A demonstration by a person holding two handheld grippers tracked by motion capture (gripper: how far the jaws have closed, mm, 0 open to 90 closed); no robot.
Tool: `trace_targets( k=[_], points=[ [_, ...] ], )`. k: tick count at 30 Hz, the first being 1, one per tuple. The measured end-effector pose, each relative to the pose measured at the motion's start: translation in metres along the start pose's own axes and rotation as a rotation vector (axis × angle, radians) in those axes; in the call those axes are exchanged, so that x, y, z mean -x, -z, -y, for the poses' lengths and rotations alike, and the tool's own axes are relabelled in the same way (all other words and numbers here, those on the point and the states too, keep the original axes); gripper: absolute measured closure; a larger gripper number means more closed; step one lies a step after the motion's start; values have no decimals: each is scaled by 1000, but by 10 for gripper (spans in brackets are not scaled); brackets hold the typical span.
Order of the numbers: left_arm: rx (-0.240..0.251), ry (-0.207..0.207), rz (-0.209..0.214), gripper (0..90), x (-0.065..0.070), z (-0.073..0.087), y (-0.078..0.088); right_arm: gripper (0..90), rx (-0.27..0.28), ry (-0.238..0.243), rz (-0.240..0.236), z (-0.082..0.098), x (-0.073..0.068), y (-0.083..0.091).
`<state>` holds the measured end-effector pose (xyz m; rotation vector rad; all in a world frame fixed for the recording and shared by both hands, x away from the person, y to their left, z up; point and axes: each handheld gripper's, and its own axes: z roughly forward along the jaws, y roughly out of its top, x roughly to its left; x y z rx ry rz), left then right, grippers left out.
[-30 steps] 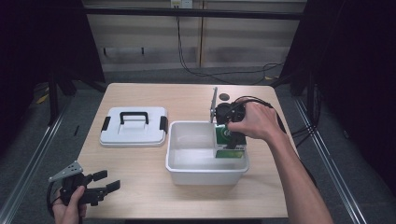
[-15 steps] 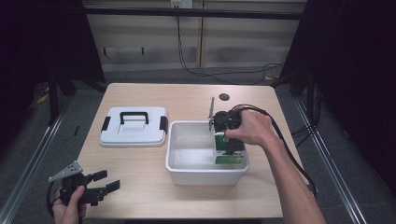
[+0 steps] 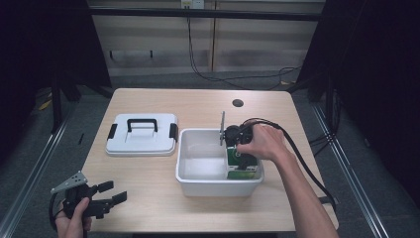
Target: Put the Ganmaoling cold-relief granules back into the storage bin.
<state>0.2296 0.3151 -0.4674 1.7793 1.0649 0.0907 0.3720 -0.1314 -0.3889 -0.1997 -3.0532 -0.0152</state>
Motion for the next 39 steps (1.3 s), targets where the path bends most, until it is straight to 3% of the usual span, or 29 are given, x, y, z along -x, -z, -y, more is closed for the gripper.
trace_targets(
  k=[20, 26, 39],
  points=[
    [6, 3, -2, 163, 0, 0, 0, 152, -67, 3, 7, -10, -1, -28],
    [7, -1, -3, 163, 0, -1, 0, 150, -81, 2, 13, -11, -2, -29],
    [8, 2, -6, 163, -1, -1, 0, 129, -25, -25, -7, -5, 3, -32]
  ],
)
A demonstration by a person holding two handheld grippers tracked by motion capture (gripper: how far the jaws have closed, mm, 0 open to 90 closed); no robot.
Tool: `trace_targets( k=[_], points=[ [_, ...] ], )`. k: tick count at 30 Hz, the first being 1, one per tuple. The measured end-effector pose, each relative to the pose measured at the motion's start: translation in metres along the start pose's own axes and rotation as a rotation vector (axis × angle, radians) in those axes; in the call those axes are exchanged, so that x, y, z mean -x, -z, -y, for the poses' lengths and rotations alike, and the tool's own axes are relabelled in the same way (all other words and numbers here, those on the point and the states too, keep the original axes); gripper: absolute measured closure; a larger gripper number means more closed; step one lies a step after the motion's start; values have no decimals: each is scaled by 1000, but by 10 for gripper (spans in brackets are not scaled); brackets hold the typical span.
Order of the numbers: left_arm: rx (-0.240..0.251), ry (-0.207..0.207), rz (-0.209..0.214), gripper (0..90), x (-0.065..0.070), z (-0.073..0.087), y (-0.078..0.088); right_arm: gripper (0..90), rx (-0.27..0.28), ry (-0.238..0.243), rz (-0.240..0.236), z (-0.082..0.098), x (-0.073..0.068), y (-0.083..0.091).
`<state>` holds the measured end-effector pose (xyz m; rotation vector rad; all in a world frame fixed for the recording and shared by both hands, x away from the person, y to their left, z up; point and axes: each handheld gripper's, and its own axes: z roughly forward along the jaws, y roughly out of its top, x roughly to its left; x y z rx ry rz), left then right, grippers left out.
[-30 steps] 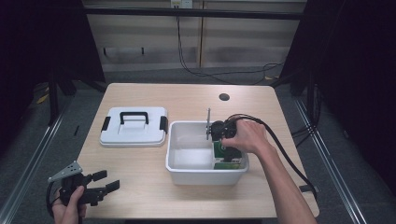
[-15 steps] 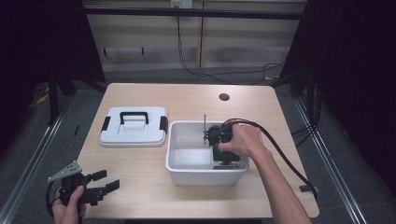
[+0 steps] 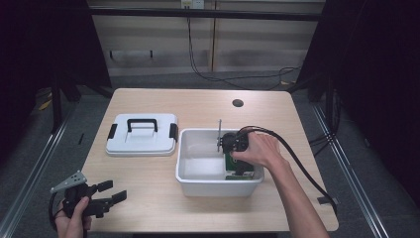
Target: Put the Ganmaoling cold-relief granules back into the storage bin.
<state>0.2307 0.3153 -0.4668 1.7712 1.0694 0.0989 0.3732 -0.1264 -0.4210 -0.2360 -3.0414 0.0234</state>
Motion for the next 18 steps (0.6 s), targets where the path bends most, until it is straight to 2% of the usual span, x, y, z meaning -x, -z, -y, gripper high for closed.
trace_targets(
  k=[15, 18],
  points=[
    [2, -2, 1, 163, 0, 0, 0, 129, 27, 8, 21, 3, -4, 1],
    [1, -3, 3, 163, 1, 0, 0, 109, 63, 17, 18, 7, -4, 2]
  ],
)
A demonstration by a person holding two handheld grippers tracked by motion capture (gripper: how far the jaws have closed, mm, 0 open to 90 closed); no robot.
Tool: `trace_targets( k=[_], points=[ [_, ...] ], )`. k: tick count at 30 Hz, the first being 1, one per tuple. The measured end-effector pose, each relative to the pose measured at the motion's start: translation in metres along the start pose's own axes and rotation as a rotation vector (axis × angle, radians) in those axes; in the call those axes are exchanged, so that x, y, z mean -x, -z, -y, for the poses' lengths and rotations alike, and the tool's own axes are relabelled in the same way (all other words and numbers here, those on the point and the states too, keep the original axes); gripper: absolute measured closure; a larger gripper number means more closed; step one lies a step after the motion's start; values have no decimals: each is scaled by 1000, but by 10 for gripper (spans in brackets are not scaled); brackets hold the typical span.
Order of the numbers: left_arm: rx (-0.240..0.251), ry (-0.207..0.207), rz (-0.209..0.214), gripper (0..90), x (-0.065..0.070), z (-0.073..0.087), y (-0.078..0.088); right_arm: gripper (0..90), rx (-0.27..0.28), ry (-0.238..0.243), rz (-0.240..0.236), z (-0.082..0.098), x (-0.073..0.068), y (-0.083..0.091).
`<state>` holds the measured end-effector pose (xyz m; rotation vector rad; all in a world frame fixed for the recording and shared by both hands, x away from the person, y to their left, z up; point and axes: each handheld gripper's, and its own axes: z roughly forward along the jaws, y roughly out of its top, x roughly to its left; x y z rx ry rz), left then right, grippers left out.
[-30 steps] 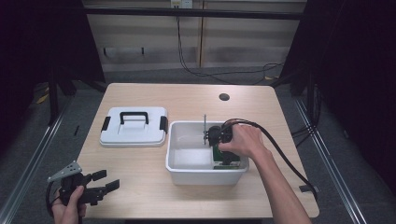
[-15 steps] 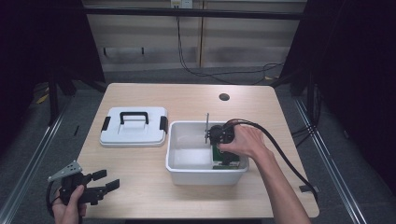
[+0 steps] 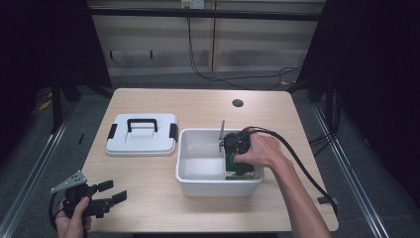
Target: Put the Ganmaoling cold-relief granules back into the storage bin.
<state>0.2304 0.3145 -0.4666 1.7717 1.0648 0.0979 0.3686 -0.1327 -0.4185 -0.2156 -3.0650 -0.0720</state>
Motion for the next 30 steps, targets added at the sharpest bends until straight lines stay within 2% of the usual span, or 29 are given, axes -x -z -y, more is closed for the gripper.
trace_targets(
  k=[4, 8, 9, 12, 15, 17, 22, 23, 29, 30],
  points=[
    [-1, 0, -1, 163, -1, 0, 0, 91, 33, 4, -5, 4, 1, 4],
    [-4, -4, -1, 163, -1, 0, 0, 84, 71, -19, -9, 9, 2, 11],
    [-4, -5, 0, 163, 0, 0, 0, 85, 87, -17, -21, 10, 2, 12],
    [-4, -6, -1, 163, 0, 0, 0, 82, 133, -6, -11, 13, 1, 14],
    [-8, -11, -4, 163, 0, 0, 0, 83, 134, -2, -23, 14, 1, 16],
    [-7, -10, -2, 163, -1, 0, 0, 83, 173, -16, -20, 17, 0, 22],
    [-9, -7, -1, 163, -1, 0, 0, 85, 218, -21, 8, 21, 0, 25],
    [-9, -9, -2, 163, 0, 0, 0, 85, 217, -36, 1, 22, -1, 26],
    [-9, 0, -6, 163, 0, 0, -1, 86, 294, -53, 13, 29, -4, 31],
    [-9, 0, -6, 163, 0, 0, -1, 93, 325, -48, 12, 31, -4, 34]
  ],
)
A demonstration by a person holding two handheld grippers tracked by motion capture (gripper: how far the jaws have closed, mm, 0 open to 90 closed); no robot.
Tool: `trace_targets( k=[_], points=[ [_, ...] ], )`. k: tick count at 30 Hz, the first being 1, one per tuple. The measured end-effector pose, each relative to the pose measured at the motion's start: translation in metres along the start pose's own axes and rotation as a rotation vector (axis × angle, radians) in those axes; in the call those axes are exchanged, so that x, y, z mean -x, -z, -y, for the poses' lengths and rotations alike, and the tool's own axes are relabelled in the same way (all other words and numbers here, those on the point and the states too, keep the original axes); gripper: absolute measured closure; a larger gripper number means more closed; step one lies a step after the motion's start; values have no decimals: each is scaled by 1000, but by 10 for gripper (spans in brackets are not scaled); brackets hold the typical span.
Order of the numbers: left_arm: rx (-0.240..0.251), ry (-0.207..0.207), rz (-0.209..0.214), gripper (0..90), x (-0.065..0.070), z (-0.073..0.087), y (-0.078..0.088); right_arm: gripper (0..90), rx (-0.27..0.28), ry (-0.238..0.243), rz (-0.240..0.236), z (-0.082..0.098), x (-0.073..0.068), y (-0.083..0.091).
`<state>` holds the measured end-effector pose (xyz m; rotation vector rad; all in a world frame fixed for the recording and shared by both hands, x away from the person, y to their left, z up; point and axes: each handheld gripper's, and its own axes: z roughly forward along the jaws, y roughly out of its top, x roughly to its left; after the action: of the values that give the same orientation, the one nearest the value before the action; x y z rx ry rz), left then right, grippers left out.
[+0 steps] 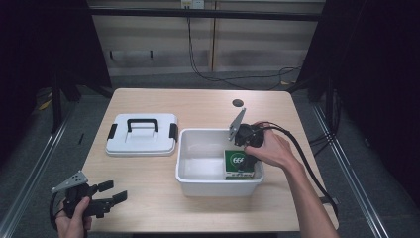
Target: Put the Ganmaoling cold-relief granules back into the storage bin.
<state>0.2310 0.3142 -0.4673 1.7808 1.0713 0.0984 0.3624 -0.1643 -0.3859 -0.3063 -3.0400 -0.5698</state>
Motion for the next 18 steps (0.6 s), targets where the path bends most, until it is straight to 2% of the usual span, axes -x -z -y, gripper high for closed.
trace_targets(
  k=[1, 2, 3, 8, 9, 12, 14, 16, 17, 18],
  points=[
    [0, -1, 0, 163, 0, 0, 0, 93, 0, 0, 0, 0, 0, 0],
    [0, -5, 2, 163, -1, 0, 1, 124, 31, -18, 9, 2, -2, 6],
    [0, -5, 2, 163, -1, 0, 1, 124, 31, -18, 9, 2, -2, 6],
    [1, 0, 0, 163, 0, 0, 0, 127, 111, -24, 29, 8, -7, 17],
    [1, 0, 0, 163, 0, 0, 0, 127, 111, -24, 29, 8, -7, 17],
    [-2, -6, 5, 163, 0, 0, 1, 131, 148, -31, 66, 10, -12, 21],
    [0, -5, 6, 163, 0, 0, 1, 132, 163, -31, 70, 11, -12, 23],
    [3, -1, 5, 163, 0, 0, 1, 133, 198, -37, 88, 13, -14, 25],
    [3, -1, 4, 163, 0, 0, 1, 140, 242, -50, 97, 16, -17, 28],
    [0, -3, 4, 163, -1, 0, 1, 140, 242, -50, 97, 16, -17, 28]
  ],
)
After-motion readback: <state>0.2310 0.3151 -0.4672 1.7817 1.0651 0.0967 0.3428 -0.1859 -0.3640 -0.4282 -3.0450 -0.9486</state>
